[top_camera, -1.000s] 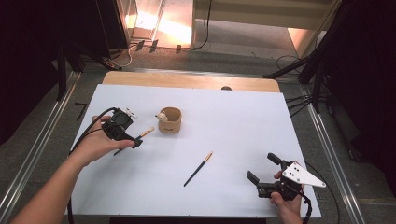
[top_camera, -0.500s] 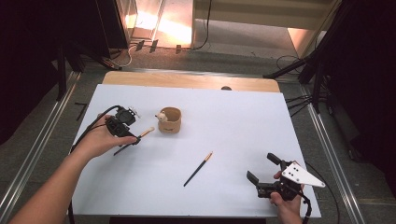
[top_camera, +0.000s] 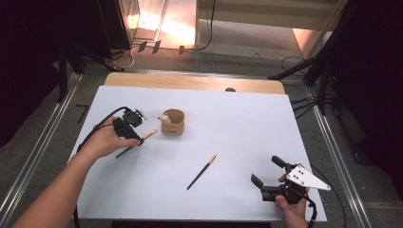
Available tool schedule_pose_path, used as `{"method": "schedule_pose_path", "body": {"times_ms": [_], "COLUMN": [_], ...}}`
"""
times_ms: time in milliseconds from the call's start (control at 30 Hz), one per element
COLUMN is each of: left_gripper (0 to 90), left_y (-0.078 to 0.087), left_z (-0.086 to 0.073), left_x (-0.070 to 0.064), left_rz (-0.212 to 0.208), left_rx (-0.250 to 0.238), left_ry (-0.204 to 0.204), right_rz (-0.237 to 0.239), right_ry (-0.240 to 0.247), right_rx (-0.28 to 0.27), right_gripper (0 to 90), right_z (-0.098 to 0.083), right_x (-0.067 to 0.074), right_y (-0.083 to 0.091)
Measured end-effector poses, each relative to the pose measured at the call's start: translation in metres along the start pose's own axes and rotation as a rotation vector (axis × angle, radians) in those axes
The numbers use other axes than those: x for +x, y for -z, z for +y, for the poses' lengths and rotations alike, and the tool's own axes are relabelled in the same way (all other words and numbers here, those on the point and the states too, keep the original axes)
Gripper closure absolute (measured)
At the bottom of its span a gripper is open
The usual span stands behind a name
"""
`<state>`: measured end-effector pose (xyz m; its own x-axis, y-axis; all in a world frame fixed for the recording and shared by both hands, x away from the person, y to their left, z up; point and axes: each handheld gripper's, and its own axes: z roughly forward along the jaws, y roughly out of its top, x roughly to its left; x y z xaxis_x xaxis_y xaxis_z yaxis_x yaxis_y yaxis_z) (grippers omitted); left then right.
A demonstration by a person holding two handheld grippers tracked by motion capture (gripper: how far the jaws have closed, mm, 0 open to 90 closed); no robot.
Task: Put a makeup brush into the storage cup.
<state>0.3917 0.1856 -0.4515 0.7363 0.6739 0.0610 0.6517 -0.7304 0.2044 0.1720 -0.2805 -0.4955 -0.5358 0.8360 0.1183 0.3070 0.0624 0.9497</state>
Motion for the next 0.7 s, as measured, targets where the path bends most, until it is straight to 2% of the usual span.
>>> {"method": "schedule_pose_path", "body": {"times_ms": [167, 367, 700], "left_gripper": [60.9, 63.6, 67.9], "left_y": [-0.0018, -0.0044, -0.0097], "left_z": [0.0027, 0.0026, 0.0035], "left_x": [0.0, 0.0016, 0.001], "left_rz": [-0.01, -0.002, -0.014], "left_rx": [-0.002, 0.01, 0.015], "left_ry": [-0.011, -0.02, -0.026], "right_rz": [-0.001, -0.003, -0.002], "right_ry": [-0.001, -0.003, 0.001], "right_rx": [0.003, 0.004, 0.006], "right_gripper": [0.0, 0.0, 0.0], "right_z": [-0.0003, -0.0003, -0.0004], "right_x": [-0.0004, -0.0002, -0.0002], "right_y": [-0.0003, 0.0003, -0.0007]}}
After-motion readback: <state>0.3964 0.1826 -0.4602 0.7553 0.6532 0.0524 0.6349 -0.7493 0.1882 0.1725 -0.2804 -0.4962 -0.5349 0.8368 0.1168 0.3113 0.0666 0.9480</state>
